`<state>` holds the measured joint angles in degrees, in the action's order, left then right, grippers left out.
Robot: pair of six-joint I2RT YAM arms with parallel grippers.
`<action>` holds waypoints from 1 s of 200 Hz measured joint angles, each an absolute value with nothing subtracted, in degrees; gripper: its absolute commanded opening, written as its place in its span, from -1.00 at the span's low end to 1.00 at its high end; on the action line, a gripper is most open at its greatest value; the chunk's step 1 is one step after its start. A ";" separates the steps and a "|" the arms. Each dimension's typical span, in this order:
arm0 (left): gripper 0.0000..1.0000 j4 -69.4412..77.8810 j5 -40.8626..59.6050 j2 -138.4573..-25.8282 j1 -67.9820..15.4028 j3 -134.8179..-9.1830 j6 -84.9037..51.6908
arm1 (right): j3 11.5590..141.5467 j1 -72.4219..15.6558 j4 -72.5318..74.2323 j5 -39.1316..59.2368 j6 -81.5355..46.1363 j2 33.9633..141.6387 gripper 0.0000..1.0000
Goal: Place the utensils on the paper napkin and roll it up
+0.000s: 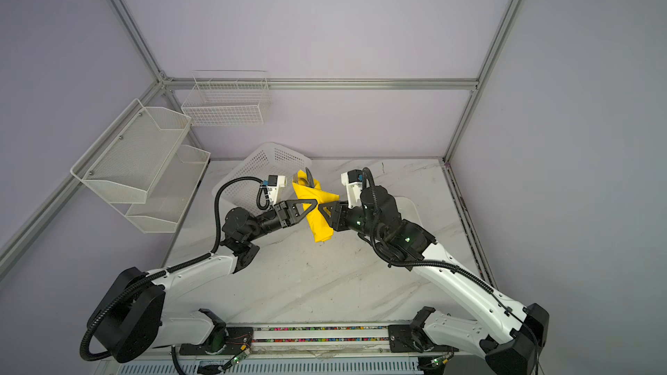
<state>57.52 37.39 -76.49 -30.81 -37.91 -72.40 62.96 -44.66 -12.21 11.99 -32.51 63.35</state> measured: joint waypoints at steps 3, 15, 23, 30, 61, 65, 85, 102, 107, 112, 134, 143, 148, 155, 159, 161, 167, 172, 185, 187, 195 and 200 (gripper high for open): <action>-0.78 57.52 37.39 -76.49 -30.81 -37.91 -72.40 | 62.96 -44.66 -12.21 12.01 -32.51 63.35 -0.28; -0.78 57.52 37.41 -76.49 -30.81 -37.91 -72.40 | 62.98 -44.66 -12.08 12.58 -32.53 63.33 -0.32; -0.78 57.52 37.43 -76.49 -30.81 -37.91 -72.40 | 62.98 -44.66 -11.81 12.91 -32.62 63.33 -0.36; -0.78 57.52 37.45 -76.49 -30.81 -37.91 -72.40 | 62.98 -44.66 -11.42 13.19 -32.73 63.33 -0.39; -0.78 57.52 37.52 -76.49 -30.81 -37.91 -72.40 | 63.46 -44.69 -10.44 14.22 -32.75 63.44 -0.48; -0.78 57.52 37.54 -76.49 -30.81 -37.91 -72.40 | 63.66 -44.69 -10.22 14.26 -32.73 63.51 -0.50; -0.78 57.52 37.56 -76.49 -30.81 -37.91 -72.40 | 64.64 -44.69 -9.52 13.13 -33.19 64.36 -0.56; -0.78 57.52 37.58 -76.49 -30.81 -37.91 -72.40 | 64.69 -44.69 -9.28 11.42 -33.39 64.86 -0.56; -0.78 57.52 37.60 -76.49 -30.81 -37.91 -72.40 | 64.69 -44.69 -9.21 10.83 -33.69 65.08 -0.57; -0.78 57.49 37.60 -76.49 -30.81 -37.91 -72.40 | 64.71 -44.69 -9.19 10.33 -33.87 65.28 -0.57; -0.78 57.52 37.65 -76.49 -30.81 -37.91 -72.40 | 64.71 -44.66 -9.21 8.10 -35.31 66.48 -0.57; -0.78 57.49 37.71 -76.49 -30.81 -37.91 -72.40 | 64.71 -44.66 -9.21 7.16 -35.79 66.87 -0.57; -0.78 57.49 37.71 -76.49 -30.81 -37.91 -72.40 | 64.69 -44.62 -9.23 6.74 -36.23 66.92 -0.57; -0.78 57.49 37.71 -76.49 -30.81 -37.91 -72.40 | 64.69 -44.45 -9.23 6.26 -36.84 66.94 -0.57; -0.78 57.49 37.74 -76.49 -30.81 -37.91 -72.40 | 64.69 -44.31 -9.23 6.15 -37.17 66.92 -0.57; -0.78 57.49 37.74 -76.49 -30.81 -37.91 -72.40 | 64.69 -44.23 -9.21 6.15 -37.28 66.92 -0.57; -0.78 57.49 37.74 -76.49 -30.81 -37.91 -72.40 | 64.69 -43.94 -9.21 6.24 -37.76 66.92 -0.56; -0.78 57.49 37.74 -76.49 -30.81 -37.91 -72.40 | 64.69 -43.66 -9.21 6.35 -38.02 66.92 -0.55; -0.78 57.49 37.74 -76.49 -30.81 -37.91 -72.40 | 64.69 -43.00 -9.23 7.20 -38.48 66.92 -0.50; -0.78 57.49 37.74 -76.49 -30.81 -37.91 -72.40 | 64.69 -42.96 -9.23 7.40 -38.54 66.92 -0.50; -0.78 57.49 37.74 -76.49 -30.81 -37.91 -72.40 | 64.69 -42.65 -9.21 8.21 -38.54 66.85 -0.48; -0.78 57.49 37.74 -76.49 -30.81 -37.91 -72.40 | 64.64 -42.52 -9.23 8.86 -38.52 66.76 -0.47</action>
